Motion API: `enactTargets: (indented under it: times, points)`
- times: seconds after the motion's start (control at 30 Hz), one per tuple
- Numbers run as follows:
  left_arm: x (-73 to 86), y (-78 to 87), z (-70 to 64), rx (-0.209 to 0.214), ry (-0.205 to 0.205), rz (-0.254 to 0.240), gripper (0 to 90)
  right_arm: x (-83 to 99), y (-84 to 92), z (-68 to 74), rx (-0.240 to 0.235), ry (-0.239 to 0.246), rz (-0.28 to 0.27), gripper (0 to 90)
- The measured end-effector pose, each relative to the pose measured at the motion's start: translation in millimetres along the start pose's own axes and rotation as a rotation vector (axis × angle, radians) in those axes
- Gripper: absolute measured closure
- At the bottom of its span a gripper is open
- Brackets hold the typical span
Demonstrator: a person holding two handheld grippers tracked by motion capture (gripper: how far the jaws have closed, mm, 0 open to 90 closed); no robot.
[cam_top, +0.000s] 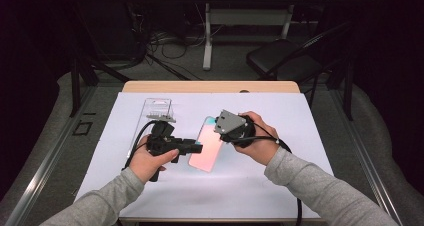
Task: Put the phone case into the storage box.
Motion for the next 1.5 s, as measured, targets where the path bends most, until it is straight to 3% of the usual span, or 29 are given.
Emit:
enactTargets:
  times: [0.43, 1.5]
  points:
    - [2.2, -4.6, 3.8, -0.002, 0.009, 0.015, 65.4, -1.3, 0.3, 1.4, -0.005, -0.004, -0.006, 88.4]
    - [8.0, -9.4, 4.6, 0.042, 0.049, 0.049, 77.5, -2.7, -0.1, 2.8, -0.016, -0.011, -0.014, 88.4]
Point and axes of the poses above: each handheld gripper's, and its own axes: y roughly backward along the jaws, x roughly out of its underside, z roughly to its left, the point moved 6 cm from there along -y, roughly forward along the jaws, and after that the axes turned 12 degrees about x, right-handed, at the moved point
